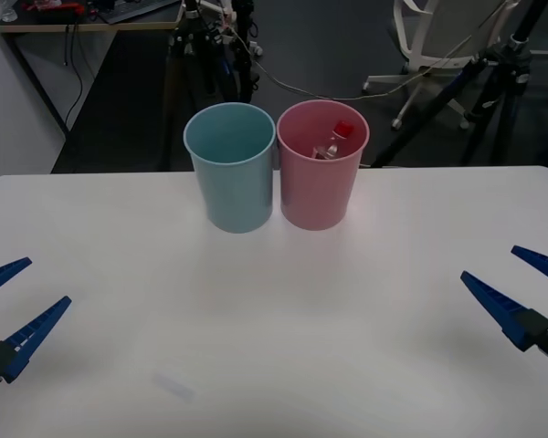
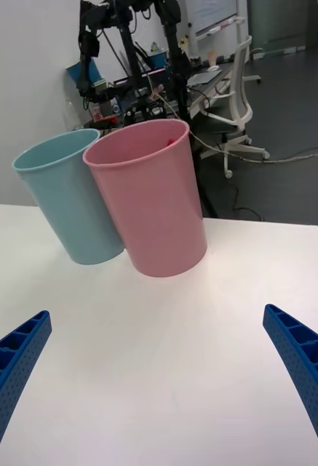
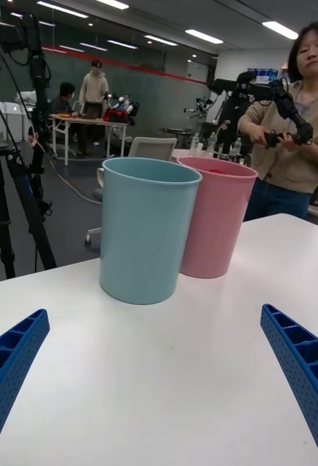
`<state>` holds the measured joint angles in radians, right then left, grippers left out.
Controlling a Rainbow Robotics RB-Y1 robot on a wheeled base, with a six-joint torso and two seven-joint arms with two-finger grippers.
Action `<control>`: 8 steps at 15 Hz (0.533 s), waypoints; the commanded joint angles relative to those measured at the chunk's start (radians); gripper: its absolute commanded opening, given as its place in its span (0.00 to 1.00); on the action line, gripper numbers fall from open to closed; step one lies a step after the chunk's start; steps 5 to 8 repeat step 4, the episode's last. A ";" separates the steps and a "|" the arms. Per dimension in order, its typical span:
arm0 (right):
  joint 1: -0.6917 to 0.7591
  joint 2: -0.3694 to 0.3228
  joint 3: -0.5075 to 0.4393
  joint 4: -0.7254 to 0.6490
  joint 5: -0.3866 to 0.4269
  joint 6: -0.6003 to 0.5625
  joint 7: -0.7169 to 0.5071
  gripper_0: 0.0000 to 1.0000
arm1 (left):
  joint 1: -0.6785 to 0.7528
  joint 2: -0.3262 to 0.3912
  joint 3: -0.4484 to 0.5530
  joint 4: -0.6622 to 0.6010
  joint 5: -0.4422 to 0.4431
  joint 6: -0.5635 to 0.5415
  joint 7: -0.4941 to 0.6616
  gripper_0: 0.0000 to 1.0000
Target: Grasp the object on the table and drop it into the matching bin: aluminum can to the light blue bin, PET bottle to the pink bin.
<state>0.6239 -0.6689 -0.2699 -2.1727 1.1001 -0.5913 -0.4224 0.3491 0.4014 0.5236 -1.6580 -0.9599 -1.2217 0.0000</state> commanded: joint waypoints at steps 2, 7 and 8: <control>0.022 0.002 -0.002 -0.006 0.000 -0.002 -0.002 1.00 | 0.000 0.000 0.000 0.000 0.000 0.000 0.000 1.00; 0.022 0.002 -0.002 -0.006 0.001 -0.002 -0.002 1.00 | 0.000 0.000 0.000 0.000 0.000 0.000 0.000 1.00; 0.022 0.002 -0.002 -0.006 0.001 -0.002 -0.002 1.00 | 0.000 0.000 0.000 0.000 0.000 0.000 0.000 1.00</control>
